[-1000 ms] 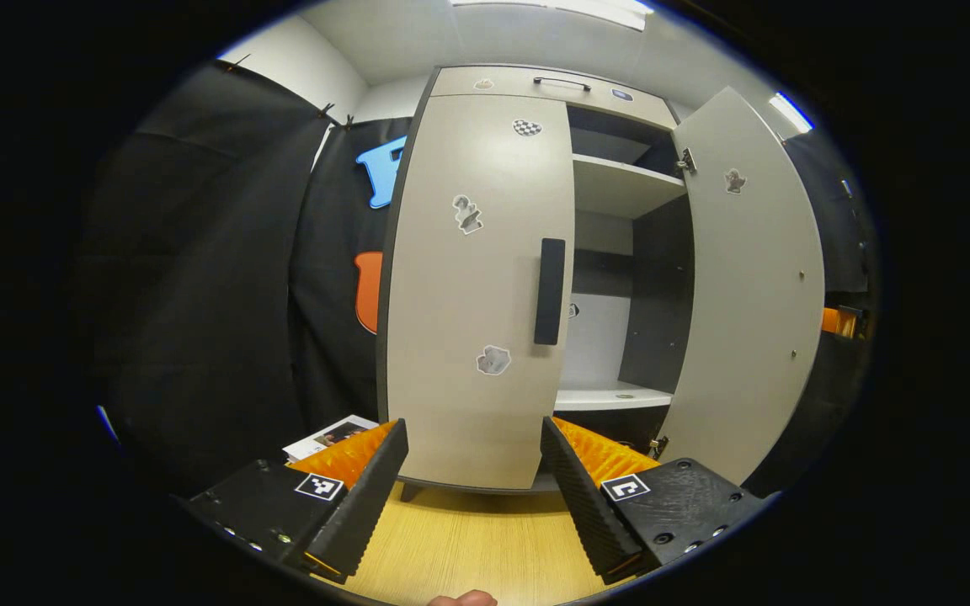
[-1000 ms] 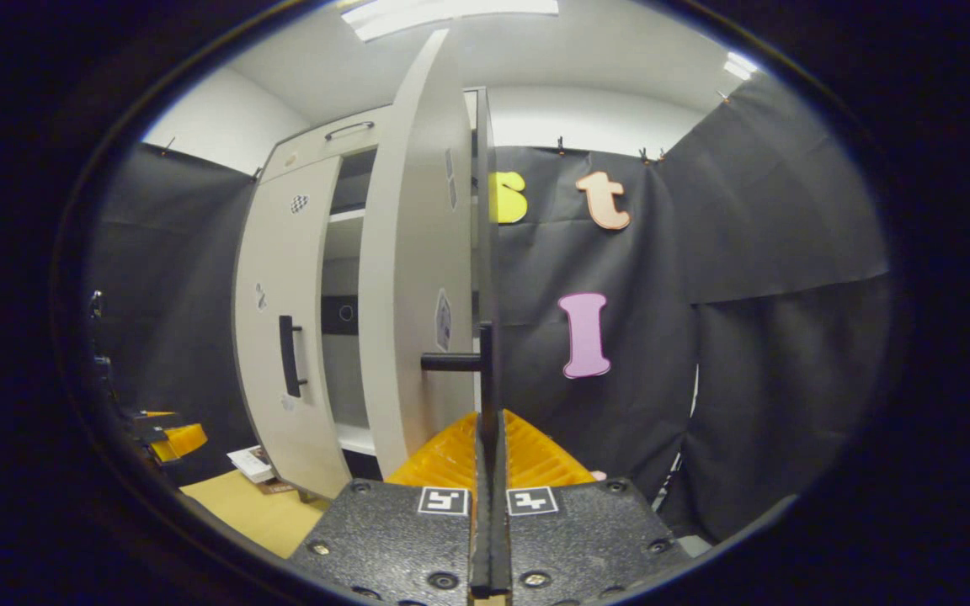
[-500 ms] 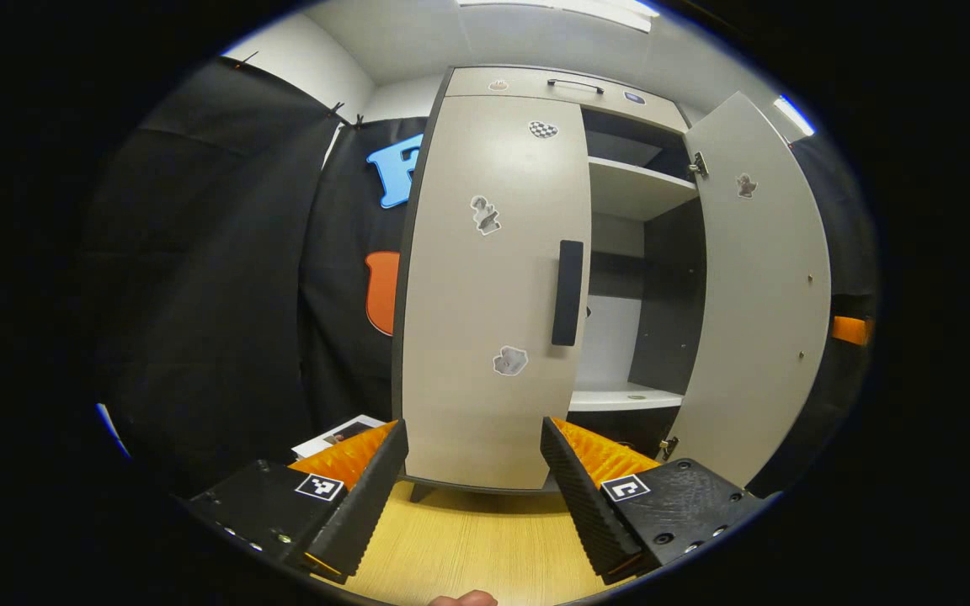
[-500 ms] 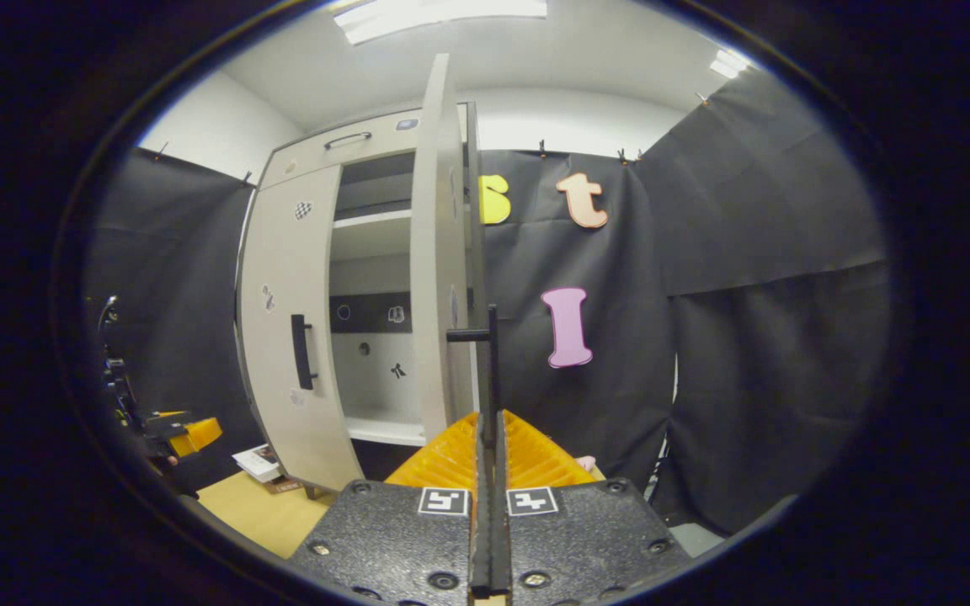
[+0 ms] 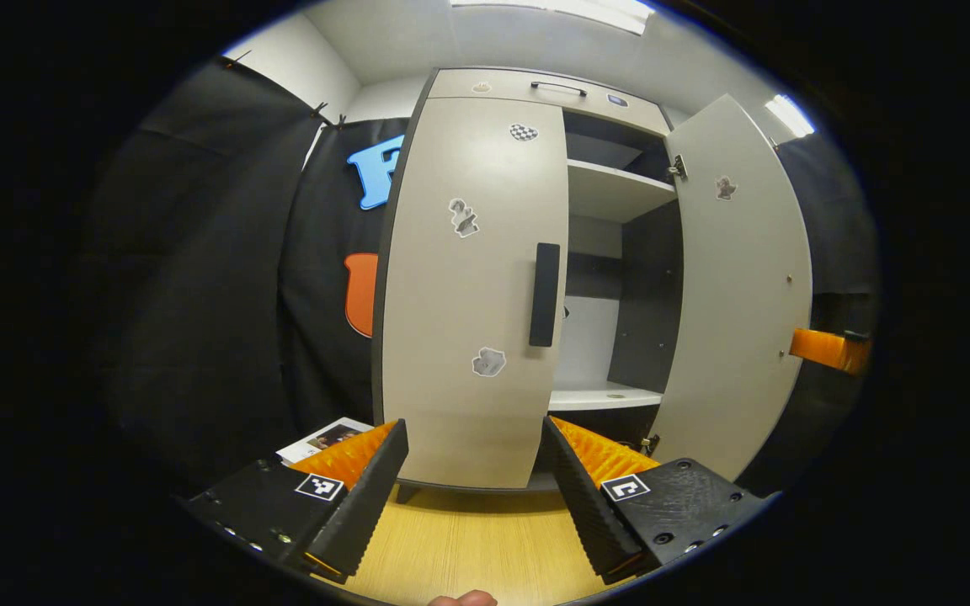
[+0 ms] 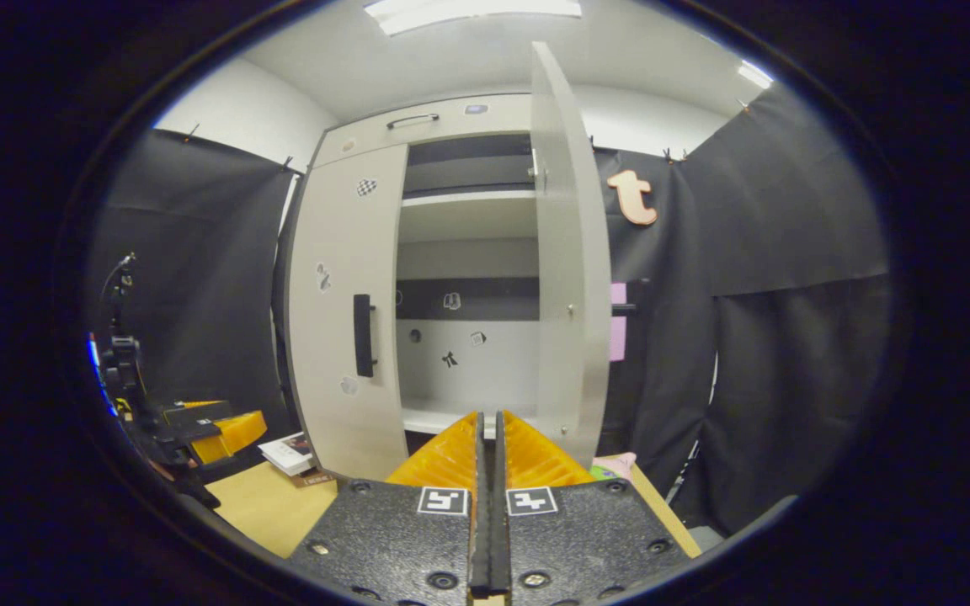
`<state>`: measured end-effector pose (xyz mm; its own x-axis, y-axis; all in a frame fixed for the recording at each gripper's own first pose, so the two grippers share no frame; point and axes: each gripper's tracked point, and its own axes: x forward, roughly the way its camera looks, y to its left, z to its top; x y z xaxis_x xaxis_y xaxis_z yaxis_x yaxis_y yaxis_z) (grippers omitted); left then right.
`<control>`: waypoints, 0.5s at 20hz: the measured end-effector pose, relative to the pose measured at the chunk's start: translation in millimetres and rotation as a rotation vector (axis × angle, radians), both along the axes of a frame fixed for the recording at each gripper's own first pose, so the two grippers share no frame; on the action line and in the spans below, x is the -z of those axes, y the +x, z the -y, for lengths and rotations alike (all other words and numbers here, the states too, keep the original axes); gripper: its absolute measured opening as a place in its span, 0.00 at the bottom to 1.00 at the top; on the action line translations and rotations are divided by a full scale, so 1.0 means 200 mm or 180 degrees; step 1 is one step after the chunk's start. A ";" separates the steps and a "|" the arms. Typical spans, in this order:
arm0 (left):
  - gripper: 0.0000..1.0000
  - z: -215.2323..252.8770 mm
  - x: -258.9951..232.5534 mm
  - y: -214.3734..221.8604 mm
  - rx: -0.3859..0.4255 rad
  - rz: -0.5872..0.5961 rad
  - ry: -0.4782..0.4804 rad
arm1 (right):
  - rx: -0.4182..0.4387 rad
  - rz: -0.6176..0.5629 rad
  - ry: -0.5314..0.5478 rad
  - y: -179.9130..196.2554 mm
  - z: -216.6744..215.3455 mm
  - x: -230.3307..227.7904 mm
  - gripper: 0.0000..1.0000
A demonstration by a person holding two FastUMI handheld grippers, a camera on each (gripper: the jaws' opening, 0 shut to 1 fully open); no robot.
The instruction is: Open the right door of the double-door shoe cabinet with the right hand, and open the left door with the left hand.
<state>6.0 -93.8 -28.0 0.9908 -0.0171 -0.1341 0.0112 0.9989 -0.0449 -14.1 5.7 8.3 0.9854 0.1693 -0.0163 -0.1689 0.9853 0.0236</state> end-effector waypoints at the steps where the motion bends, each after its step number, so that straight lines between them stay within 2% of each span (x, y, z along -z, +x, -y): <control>1: 0.95 -0.01 0.00 -0.01 -0.0013 0.0009 0.0004 | 0.0068 -0.0011 0.0012 0.04 0.00 0.01 0.04; 8: 0.95 -0.10 -0.05 -0.02 -0.0101 0.0064 0.0038 | 0.0142 -0.0138 0.0038 0.14 -0.05 0.12 0.04; 9: 0.95 -0.09 -0.07 -0.01 -0.0092 0.0093 0.0044 | 0.0198 -0.0109 0.0039 0.16 -0.04 0.12 0.08; 10: 0.95 -0.08 -0.09 0.00 -0.0072 0.0127 0.0055 | 0.0269 -0.0089 0.0038 0.16 -0.02 0.12 0.18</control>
